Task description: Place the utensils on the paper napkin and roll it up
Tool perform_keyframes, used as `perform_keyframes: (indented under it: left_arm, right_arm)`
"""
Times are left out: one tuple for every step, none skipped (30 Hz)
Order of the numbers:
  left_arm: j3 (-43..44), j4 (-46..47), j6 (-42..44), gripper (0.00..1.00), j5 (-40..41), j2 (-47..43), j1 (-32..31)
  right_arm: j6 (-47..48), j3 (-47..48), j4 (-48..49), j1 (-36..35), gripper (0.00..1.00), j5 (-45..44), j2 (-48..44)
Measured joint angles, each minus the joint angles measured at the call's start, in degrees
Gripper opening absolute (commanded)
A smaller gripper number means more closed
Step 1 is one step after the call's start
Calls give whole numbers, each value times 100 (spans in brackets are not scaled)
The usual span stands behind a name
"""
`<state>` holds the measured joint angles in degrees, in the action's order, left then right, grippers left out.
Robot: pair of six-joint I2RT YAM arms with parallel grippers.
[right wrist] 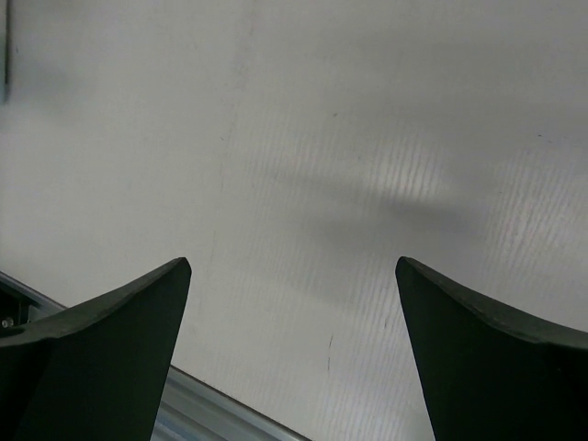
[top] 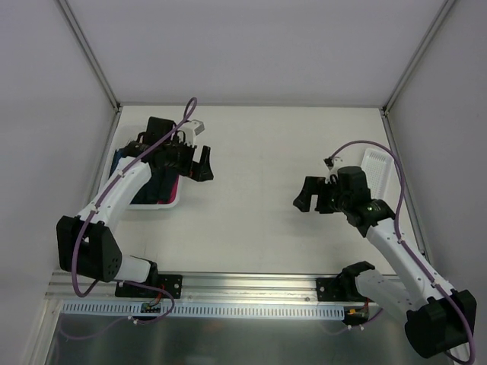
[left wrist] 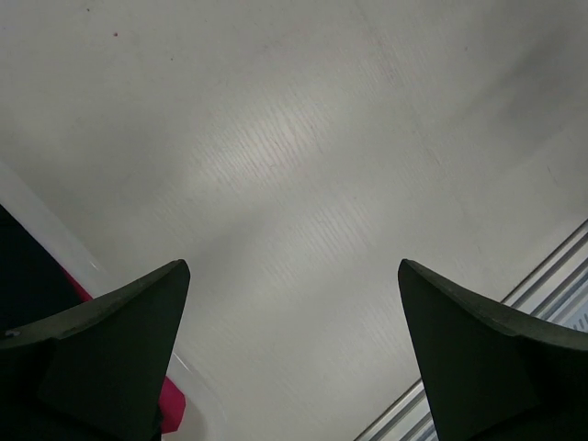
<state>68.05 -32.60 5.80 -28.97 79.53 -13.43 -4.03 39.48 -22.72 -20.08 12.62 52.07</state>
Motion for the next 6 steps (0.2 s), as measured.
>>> perform_keyframes:
  left_arm:
    - [-37, 66, -35, 99, 37, 11, 0]
    - [-55, 96, -57, 99, 74, 15, -2]
    - [-57, 122, -72, 99, 94, 15, -2]
    - [-57, 177, -81, 99, 101, 15, -2]
    - [-57, 236, -85, 99, 105, 15, -2]
    - [-57, 278, -90, 99, 105, 15, -2]
  right_arm:
    - [9, -11, -55, 15, 99, -35, 2]
    - [15, -31, -74, 24, 99, -50, 4]
    - [26, -39, -114, 28, 99, -74, 9]
    - [28, -44, -133, 28, 99, -92, 20]
    - [33, -44, -140, 28, 99, -111, 46]
    - [44, -44, -142, 28, 99, -127, 83]
